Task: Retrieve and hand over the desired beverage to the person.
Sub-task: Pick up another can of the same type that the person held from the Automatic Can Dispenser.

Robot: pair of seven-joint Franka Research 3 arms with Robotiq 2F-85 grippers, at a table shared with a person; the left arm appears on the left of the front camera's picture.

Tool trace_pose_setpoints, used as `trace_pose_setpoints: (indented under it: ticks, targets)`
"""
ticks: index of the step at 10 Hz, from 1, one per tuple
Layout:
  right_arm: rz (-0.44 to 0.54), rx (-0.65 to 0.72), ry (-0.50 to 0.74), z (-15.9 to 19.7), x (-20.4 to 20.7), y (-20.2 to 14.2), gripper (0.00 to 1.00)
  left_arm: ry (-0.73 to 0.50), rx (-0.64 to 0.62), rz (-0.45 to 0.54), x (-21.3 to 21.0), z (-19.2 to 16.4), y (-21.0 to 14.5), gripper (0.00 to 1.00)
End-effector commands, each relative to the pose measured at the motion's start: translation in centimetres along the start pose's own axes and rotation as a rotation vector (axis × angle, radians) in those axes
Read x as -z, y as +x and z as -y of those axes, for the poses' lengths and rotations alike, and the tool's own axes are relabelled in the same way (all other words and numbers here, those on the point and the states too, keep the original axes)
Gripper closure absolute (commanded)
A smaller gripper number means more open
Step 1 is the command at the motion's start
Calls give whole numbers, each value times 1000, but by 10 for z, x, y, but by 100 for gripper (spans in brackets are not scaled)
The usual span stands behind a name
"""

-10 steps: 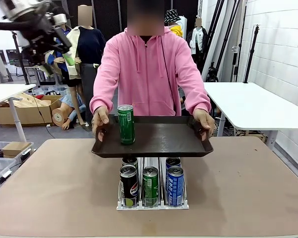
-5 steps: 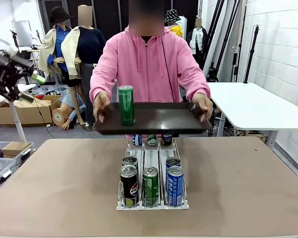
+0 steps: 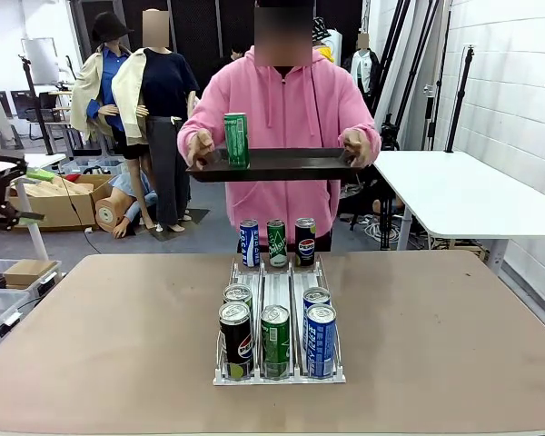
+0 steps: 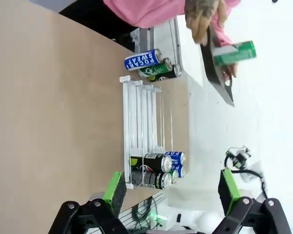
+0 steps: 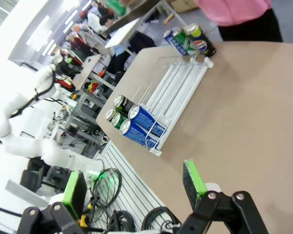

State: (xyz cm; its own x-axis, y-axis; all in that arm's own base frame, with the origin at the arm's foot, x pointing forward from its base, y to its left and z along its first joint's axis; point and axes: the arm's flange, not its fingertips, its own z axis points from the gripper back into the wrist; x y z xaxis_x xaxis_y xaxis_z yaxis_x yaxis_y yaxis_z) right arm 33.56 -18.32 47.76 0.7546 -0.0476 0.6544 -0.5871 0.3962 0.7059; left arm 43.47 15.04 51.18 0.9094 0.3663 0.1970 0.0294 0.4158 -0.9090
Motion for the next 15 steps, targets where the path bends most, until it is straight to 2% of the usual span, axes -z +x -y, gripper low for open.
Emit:
trace_pose_setpoints:
  ticks: [1, 3, 4, 15]
  targets:
    - [7, -10, 11, 0, 0, 1, 0, -69, -49, 9, -11, -13, 3, 0]
    - [7, -10, 11, 0, 0, 1, 0, -74, -78, -20, -5, -14, 11, 0]
    - [7, -10, 11, 0, 0, 1, 0, -36, -58, 8, -14, -21, 0, 0]
    - [7, -10, 11, 0, 0, 1, 0, -36, -58, 8, -14, -21, 0, 0]
